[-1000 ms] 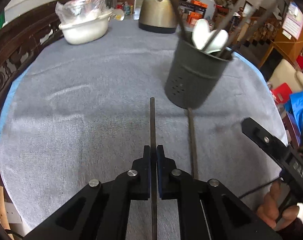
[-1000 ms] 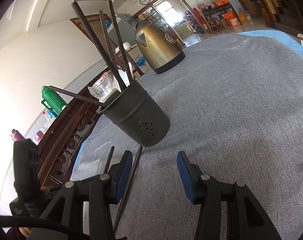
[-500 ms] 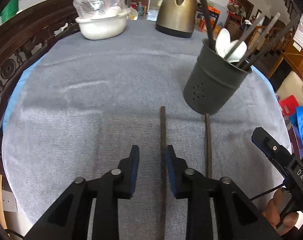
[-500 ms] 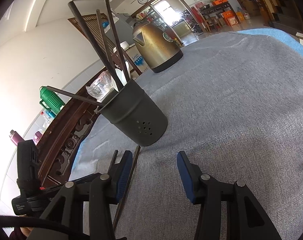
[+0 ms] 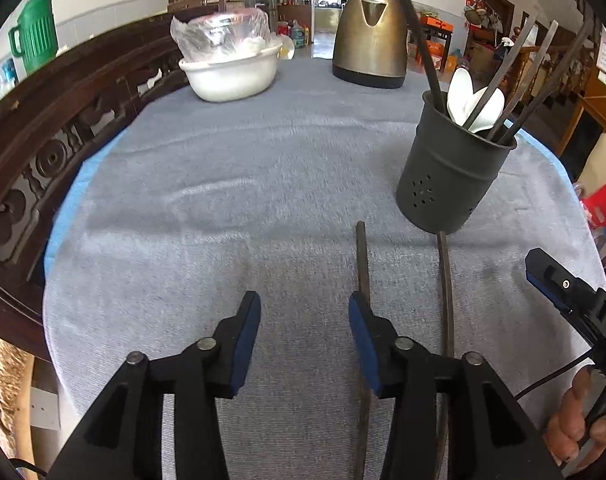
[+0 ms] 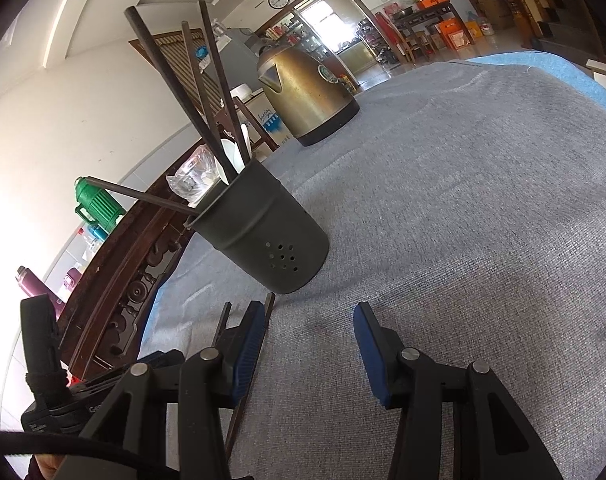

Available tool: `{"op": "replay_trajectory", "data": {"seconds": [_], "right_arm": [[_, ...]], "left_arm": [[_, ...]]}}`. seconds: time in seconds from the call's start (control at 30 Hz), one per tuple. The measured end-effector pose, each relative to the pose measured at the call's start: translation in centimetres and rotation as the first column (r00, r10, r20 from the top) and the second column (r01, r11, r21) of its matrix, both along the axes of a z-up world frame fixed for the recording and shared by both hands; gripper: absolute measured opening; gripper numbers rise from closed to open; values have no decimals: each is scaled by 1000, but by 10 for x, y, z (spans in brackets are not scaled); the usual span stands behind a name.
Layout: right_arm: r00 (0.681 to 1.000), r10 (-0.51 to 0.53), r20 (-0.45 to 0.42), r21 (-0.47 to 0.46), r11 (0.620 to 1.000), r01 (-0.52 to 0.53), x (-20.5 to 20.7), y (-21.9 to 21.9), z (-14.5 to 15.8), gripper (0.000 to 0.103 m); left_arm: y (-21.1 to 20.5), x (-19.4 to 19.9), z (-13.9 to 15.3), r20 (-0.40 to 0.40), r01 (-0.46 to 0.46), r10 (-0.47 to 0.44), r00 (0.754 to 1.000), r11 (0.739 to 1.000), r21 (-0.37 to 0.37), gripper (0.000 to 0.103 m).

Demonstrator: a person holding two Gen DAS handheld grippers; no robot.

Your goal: Organize utensils

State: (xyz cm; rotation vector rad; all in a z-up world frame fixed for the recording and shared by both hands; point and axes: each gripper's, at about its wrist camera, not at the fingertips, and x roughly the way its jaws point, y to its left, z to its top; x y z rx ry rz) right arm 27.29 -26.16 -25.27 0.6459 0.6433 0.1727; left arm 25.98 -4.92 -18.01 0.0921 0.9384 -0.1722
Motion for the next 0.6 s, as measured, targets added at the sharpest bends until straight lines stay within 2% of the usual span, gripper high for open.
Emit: {"op": "replay_trajectory", "data": {"seconds": [0.37,0.53,0.6], "right_arm": [[999,-13,-35,-11,1000,12,4,1,-3,50],[999,-31,-32,-81,996,29,5,12,4,49],[1000,-6,-30,-100,995,4,7,25,11,43]], "left_arm": [[5,8,-2,6,-19,18,1000,1000,12,52],[17,11,-5,-5,-34,34,999,999,2,52],[23,11,-6,-8,-42,42,999,999,-2,52]]}}
